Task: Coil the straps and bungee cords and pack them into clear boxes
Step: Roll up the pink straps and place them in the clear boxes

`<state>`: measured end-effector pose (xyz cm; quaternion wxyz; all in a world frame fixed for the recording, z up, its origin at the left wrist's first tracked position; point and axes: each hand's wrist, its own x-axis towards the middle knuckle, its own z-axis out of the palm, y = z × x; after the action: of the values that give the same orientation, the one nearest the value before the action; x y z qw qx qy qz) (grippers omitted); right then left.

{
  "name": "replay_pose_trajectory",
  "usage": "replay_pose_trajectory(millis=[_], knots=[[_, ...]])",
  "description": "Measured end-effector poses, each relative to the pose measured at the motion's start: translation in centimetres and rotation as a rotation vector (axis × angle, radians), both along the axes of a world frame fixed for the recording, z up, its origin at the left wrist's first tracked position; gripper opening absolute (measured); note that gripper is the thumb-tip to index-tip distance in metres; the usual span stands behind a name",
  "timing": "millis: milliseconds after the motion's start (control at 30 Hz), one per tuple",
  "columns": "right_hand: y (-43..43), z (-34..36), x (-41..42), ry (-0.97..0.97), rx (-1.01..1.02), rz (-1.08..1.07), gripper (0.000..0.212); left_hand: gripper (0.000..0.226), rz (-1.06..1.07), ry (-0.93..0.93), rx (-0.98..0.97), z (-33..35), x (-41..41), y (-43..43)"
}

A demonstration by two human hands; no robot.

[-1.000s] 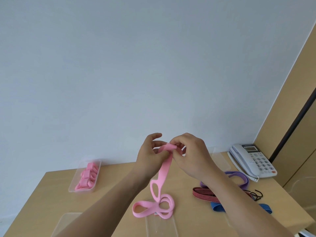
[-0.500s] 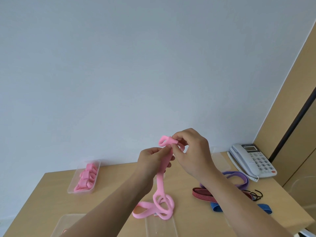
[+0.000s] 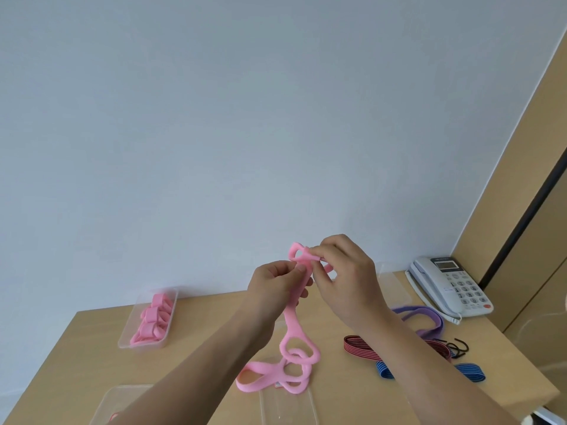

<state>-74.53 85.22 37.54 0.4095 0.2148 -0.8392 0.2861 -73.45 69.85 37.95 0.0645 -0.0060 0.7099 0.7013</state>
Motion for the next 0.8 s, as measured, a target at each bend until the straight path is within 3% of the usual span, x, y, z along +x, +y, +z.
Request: replay_pose_trajectory(millis=[500,667,800], knots=[[0.0,-1.1,1.0,-0.054,-0.009,0.057,0.017,0.029,-0.069,-0.044,0.157,-1.3,0.3,-0.3],[0.3,-0.5,1.0,-0.259,-0.23,0.089,0.016,0.027,-0.049,0.002,0.06,-1.3,0.4,-0.5],[0.6,0.3,0.6,-0.6,-0.326,0.152,0.018,0.026,-0.045,0.022,0.015,-1.1,0.6,-0.6]])
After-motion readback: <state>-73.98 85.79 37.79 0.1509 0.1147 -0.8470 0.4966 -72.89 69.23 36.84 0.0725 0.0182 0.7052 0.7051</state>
